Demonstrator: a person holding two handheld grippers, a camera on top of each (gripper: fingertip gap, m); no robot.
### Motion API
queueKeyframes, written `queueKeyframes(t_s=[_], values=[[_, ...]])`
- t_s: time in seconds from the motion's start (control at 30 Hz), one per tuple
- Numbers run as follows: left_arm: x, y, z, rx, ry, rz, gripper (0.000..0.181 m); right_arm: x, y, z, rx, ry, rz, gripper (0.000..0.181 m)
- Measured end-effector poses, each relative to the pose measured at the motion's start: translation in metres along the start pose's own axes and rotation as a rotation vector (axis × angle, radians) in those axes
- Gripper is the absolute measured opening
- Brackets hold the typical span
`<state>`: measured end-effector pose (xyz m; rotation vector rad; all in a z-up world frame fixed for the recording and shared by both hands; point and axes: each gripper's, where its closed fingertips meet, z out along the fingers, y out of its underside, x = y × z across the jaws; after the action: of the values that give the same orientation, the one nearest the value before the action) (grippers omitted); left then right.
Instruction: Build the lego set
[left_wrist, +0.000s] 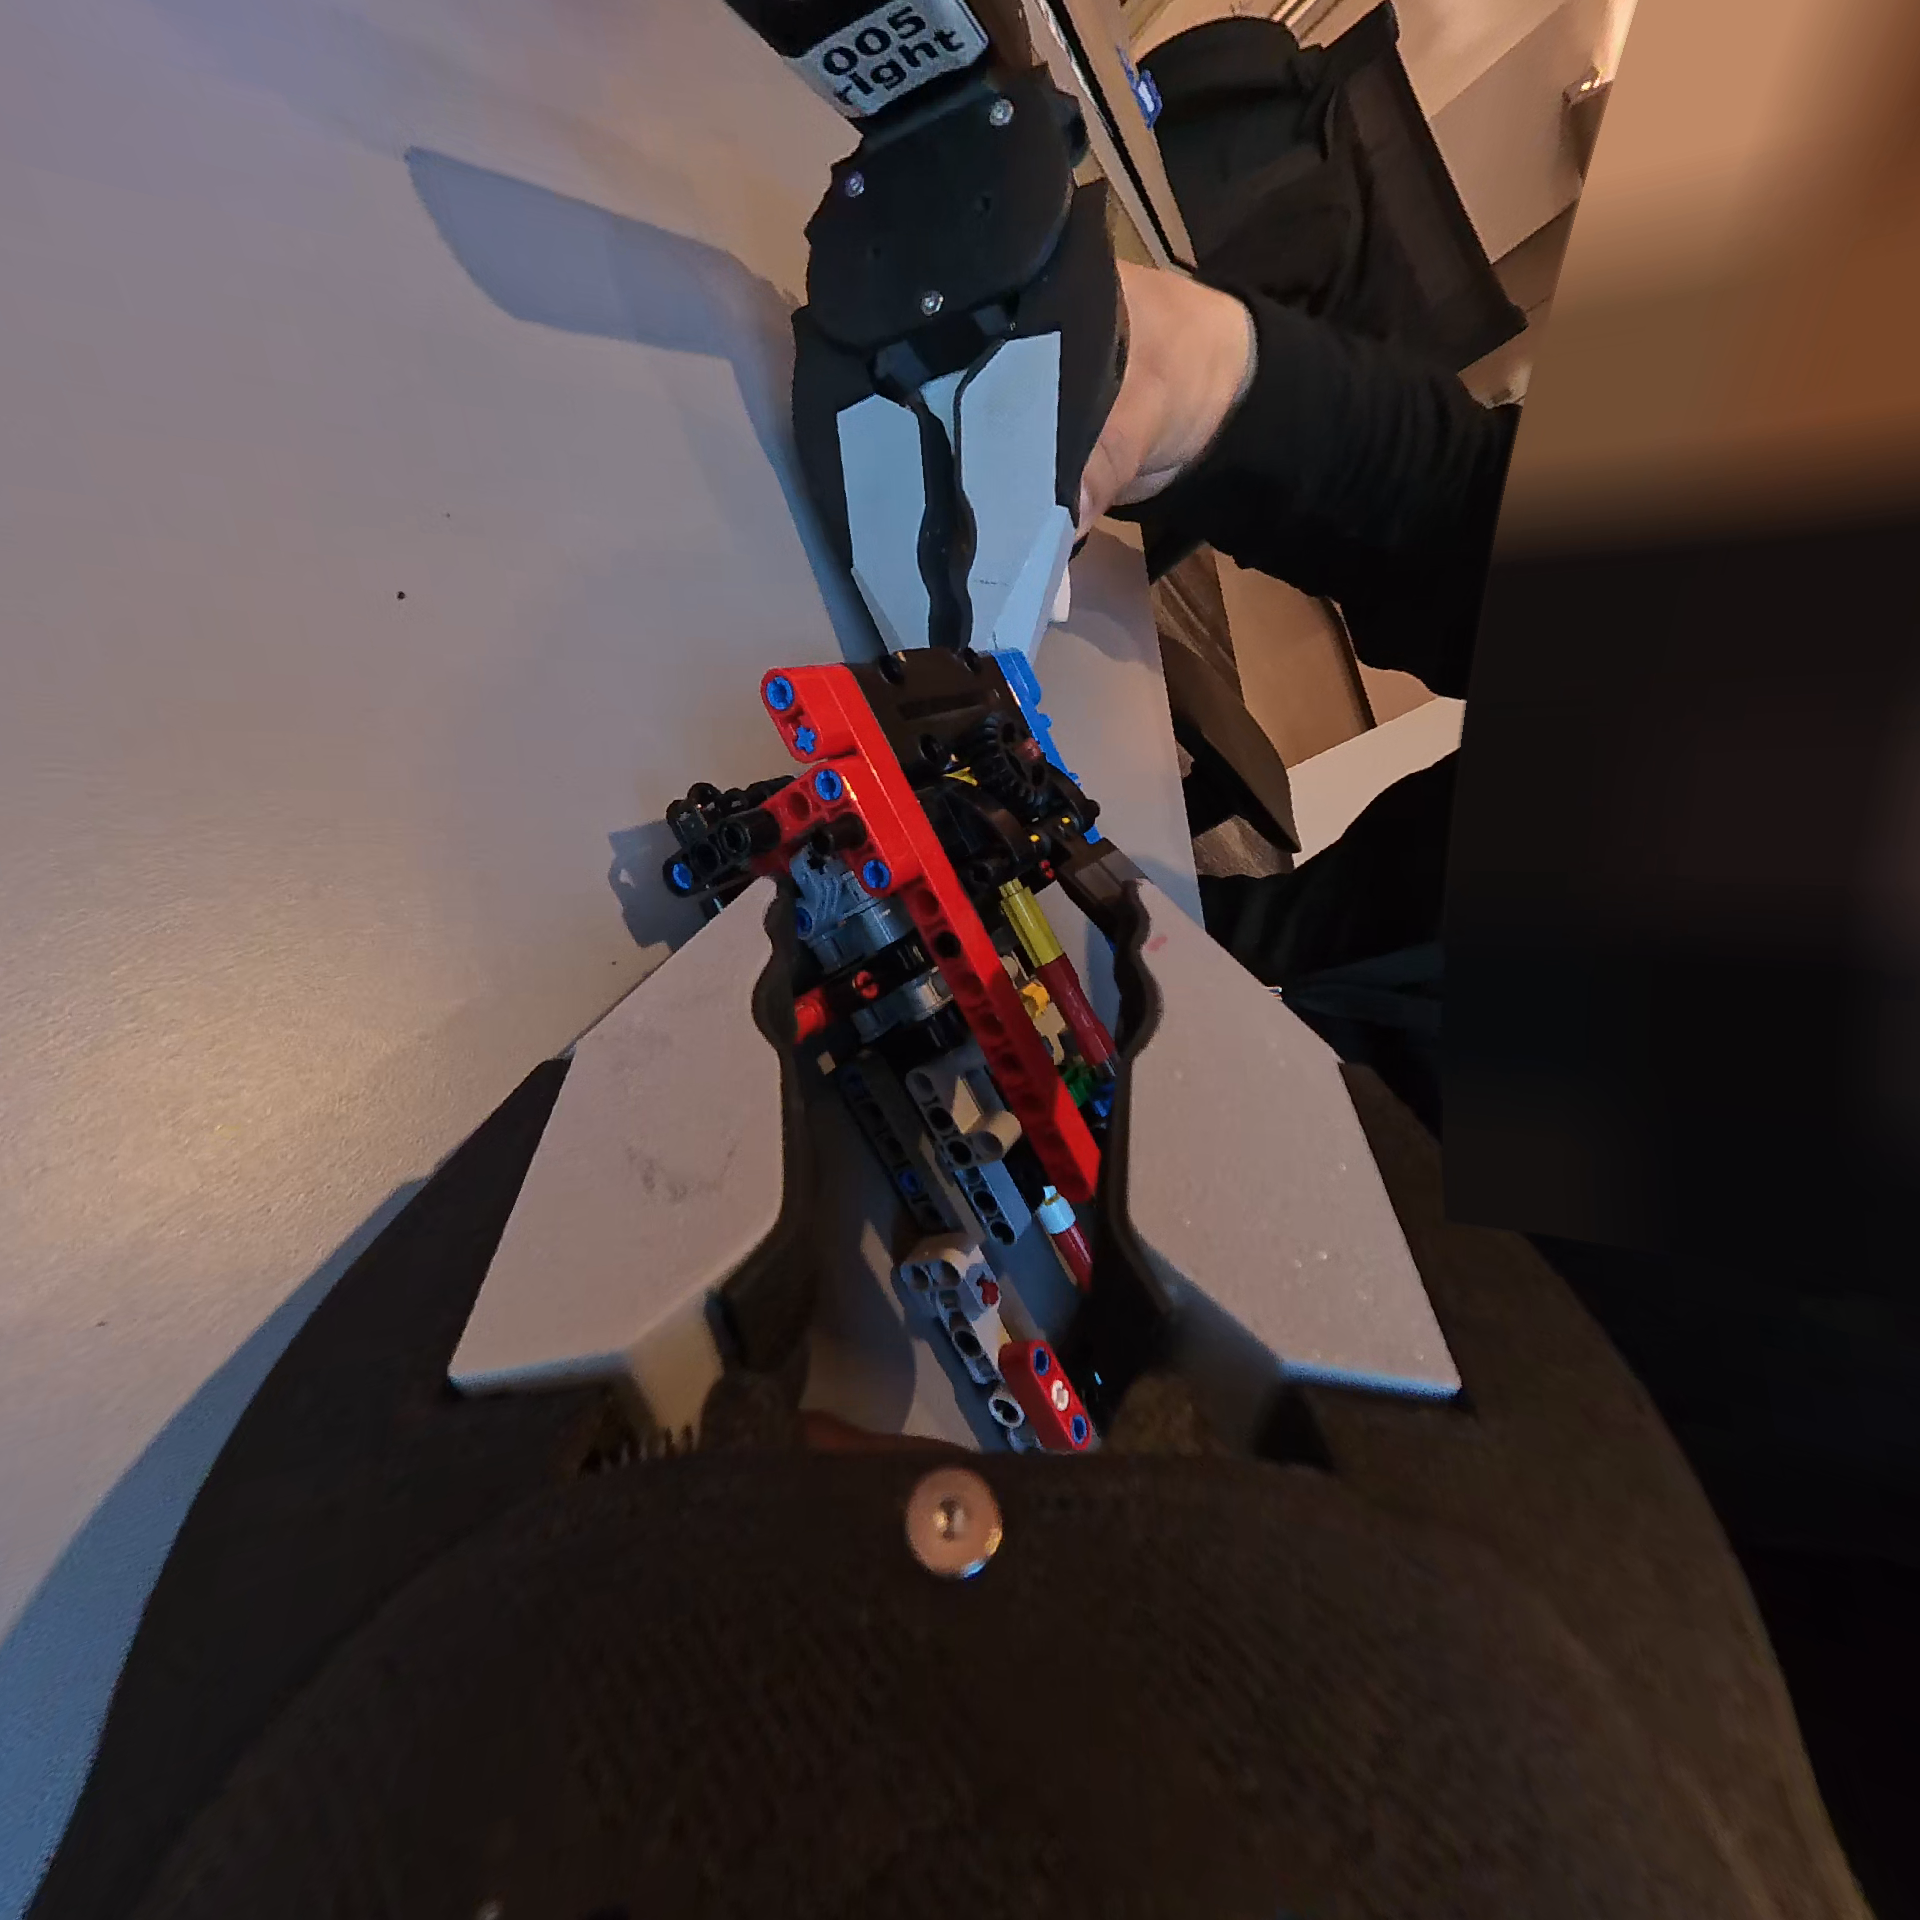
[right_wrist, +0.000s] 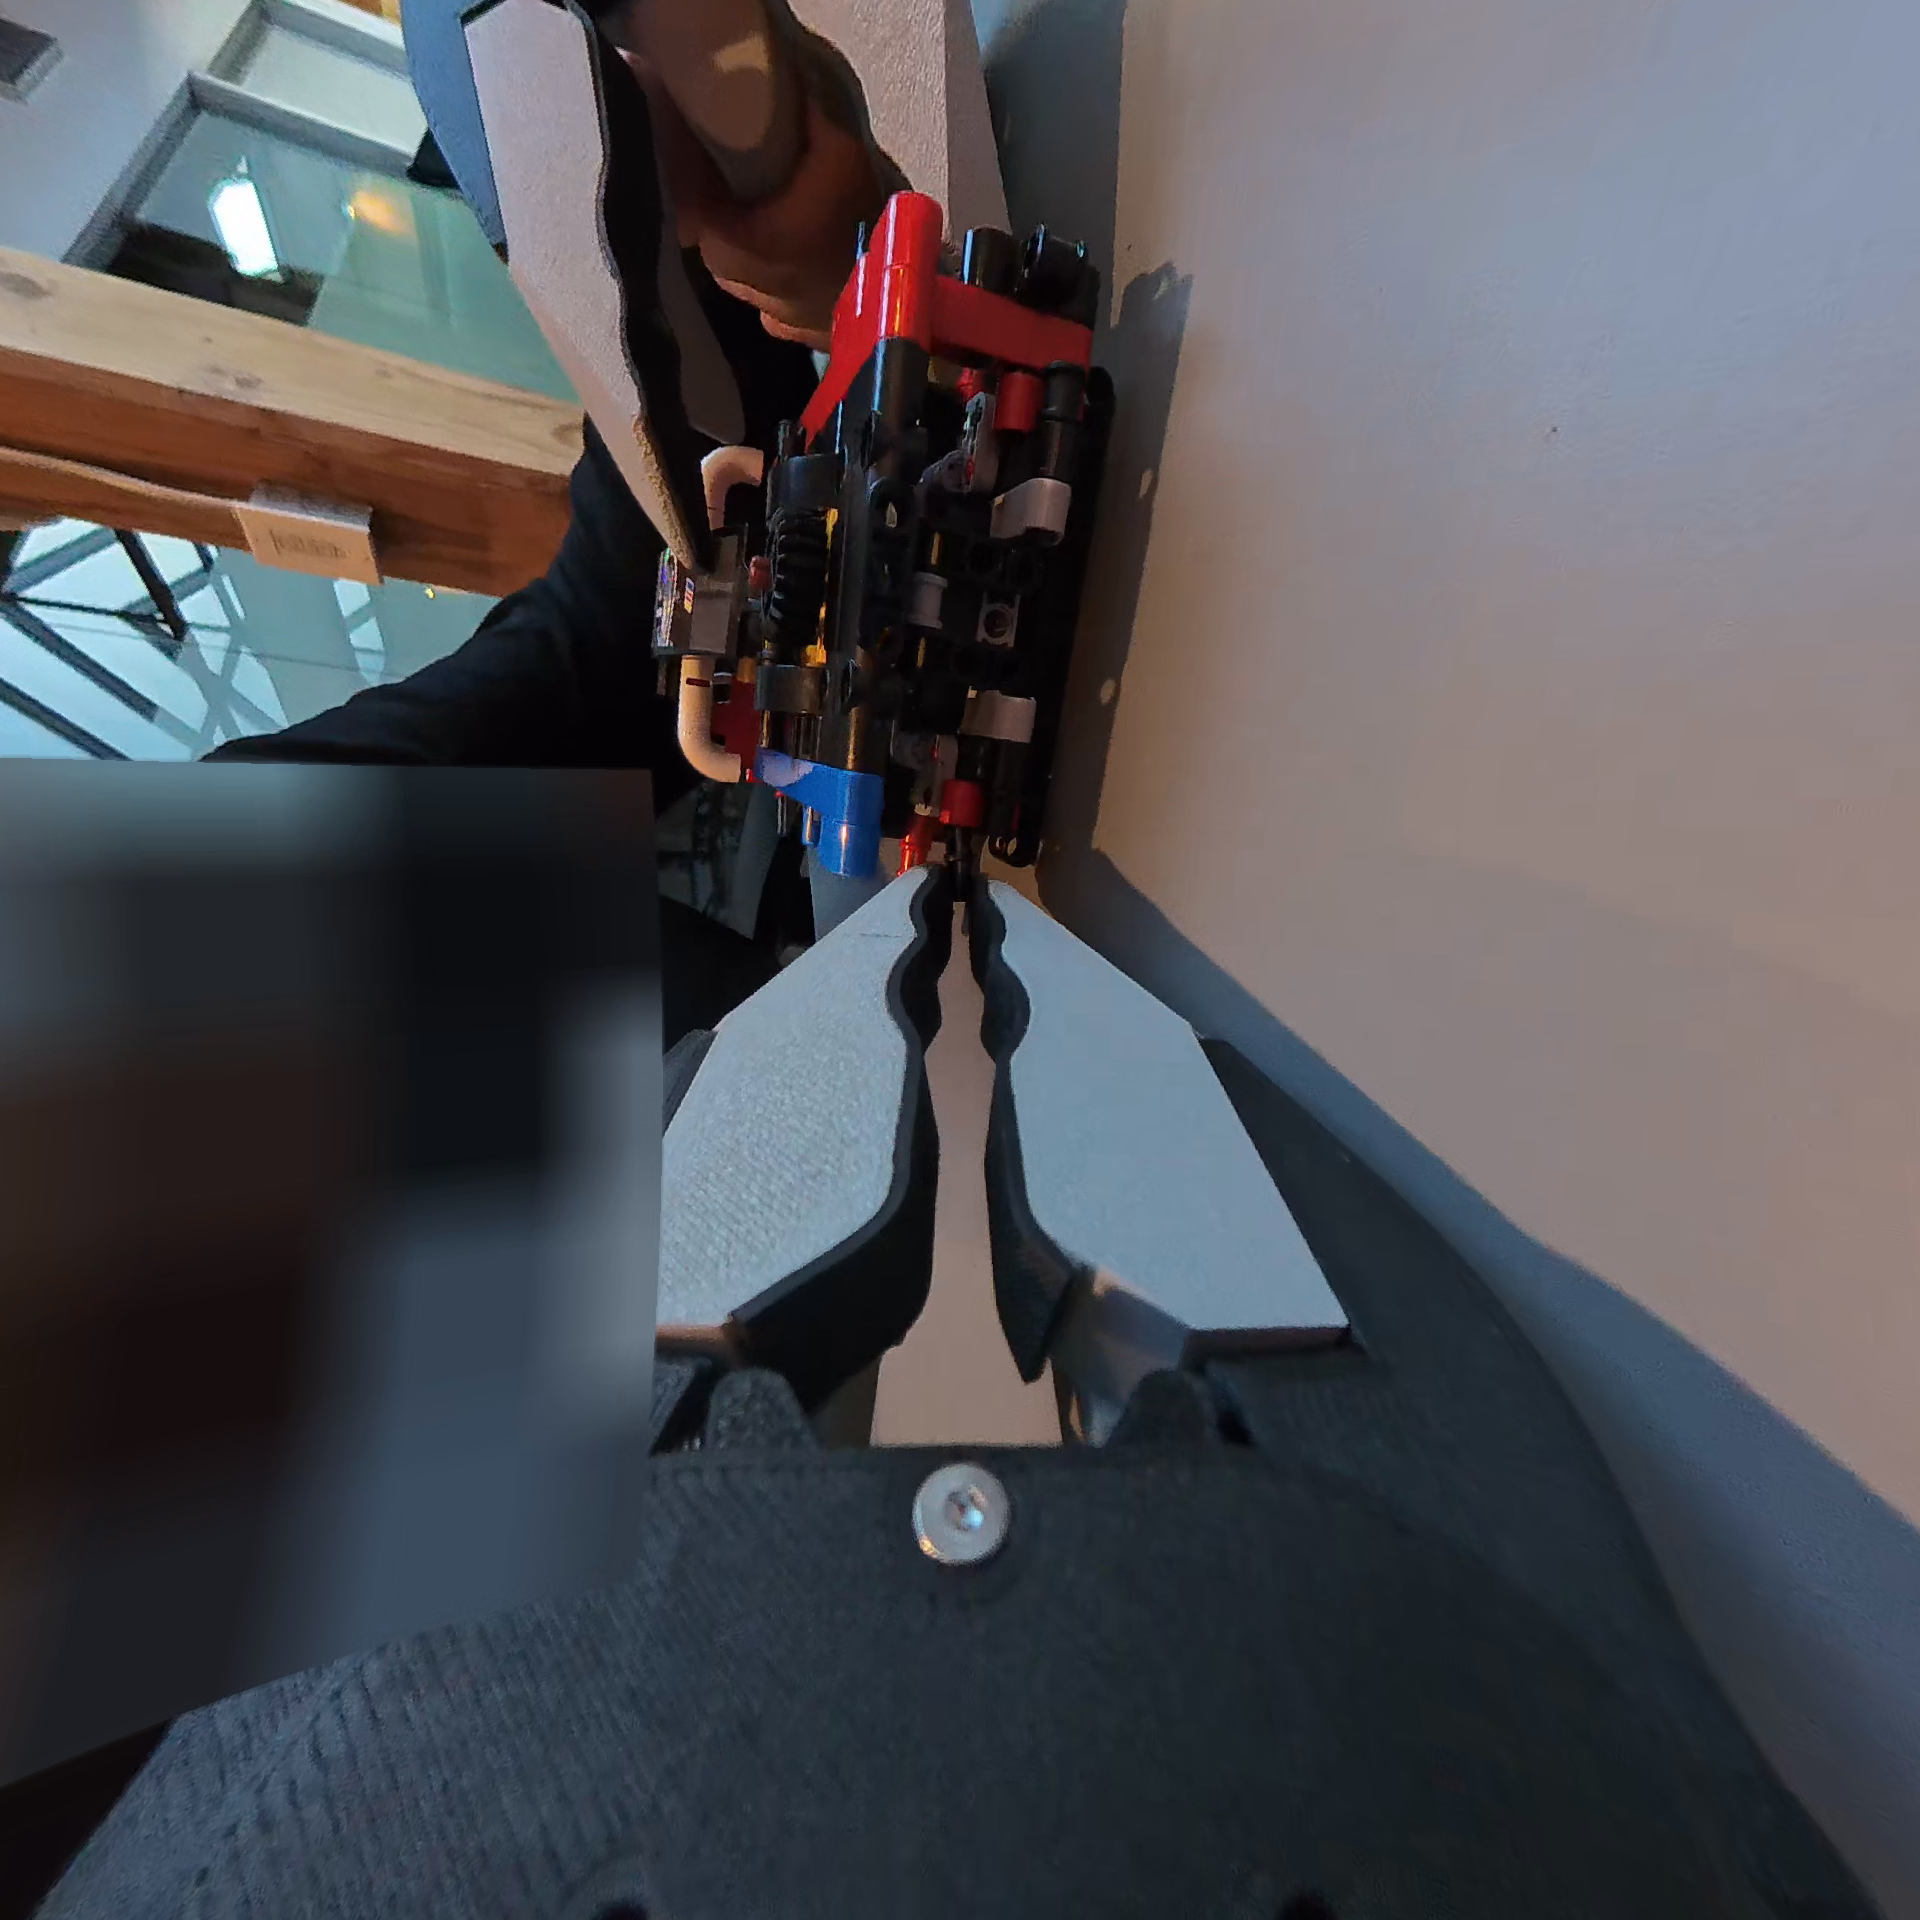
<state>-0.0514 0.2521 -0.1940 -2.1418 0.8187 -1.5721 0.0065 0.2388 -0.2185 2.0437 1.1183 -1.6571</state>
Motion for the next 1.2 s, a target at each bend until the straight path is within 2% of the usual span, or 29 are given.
queueKeyframes(t_s=[0.03, 0.57, 1.07, 1.2], values=[[0.000, 0.000, 0.000, 0.000, 0.000, 0.000, 0.059, 0.000, 0.000, 0.000, 0.003, 0.004, -0.004, 0.000], [-0.002, 0.000, -0.003, 0.032, -0.032, -0.008, 0.059, 0.001, -0.006, 0.004, 0.107, 0.064, -0.037, 0.000], [-0.001, 0.001, -0.003, 0.026, -0.021, -0.011, 0.057, 0.002, -0.011, 0.000, 0.110, 0.036, -0.029, 0.000], [0.000, -0.002, 0.000, 0.039, -0.020, -0.008, 0.055, -0.003, -0.003, -0.003, 0.083, 0.058, -0.153, 0.007]])
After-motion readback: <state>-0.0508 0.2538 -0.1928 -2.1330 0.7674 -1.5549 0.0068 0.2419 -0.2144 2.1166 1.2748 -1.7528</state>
